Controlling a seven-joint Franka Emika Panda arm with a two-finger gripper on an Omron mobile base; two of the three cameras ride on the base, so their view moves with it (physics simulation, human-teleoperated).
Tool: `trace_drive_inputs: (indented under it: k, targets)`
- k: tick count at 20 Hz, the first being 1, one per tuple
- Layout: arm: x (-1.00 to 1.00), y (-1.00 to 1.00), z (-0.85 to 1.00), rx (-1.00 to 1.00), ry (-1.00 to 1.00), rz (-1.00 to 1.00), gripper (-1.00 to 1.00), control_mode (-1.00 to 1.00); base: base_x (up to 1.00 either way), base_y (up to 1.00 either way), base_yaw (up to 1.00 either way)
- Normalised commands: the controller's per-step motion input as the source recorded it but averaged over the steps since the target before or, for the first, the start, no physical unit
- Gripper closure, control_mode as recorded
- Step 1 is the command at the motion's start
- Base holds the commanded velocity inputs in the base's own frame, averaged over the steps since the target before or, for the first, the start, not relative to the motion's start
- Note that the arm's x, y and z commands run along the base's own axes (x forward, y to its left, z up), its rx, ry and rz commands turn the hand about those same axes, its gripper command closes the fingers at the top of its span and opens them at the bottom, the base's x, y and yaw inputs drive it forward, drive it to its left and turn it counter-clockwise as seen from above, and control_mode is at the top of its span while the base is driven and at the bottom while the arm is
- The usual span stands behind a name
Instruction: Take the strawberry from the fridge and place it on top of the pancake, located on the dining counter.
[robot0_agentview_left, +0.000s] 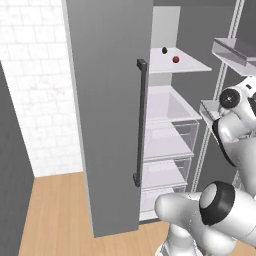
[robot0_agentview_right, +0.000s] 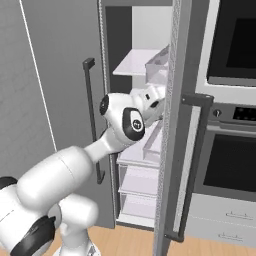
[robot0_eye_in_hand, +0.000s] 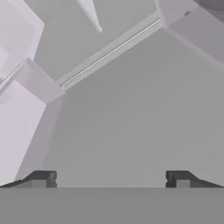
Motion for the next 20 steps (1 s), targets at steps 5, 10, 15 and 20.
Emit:
trace_drive_inputs:
  k: [5,10,15,20]
  targets:
    - [0.01,-0.77,0.12,0.00,0.04,-0.19,-1.00,-1.00,0.00,0.00,0.00]
    - [0.12,-0.61,0.01,0.01,0.20,-0.19,-1.00,-1.00,0.00,0.00,0.00]
    - [-0.04,-0.26,-0.06,0.00,0.16,-0.05,-1.00,-1.00,0.00,0.00,0.00]
    - [-0.37,0.15,0.08,0.03,0.02,-0.05,-1.00,-1.00,0.00,0.00,0.00]
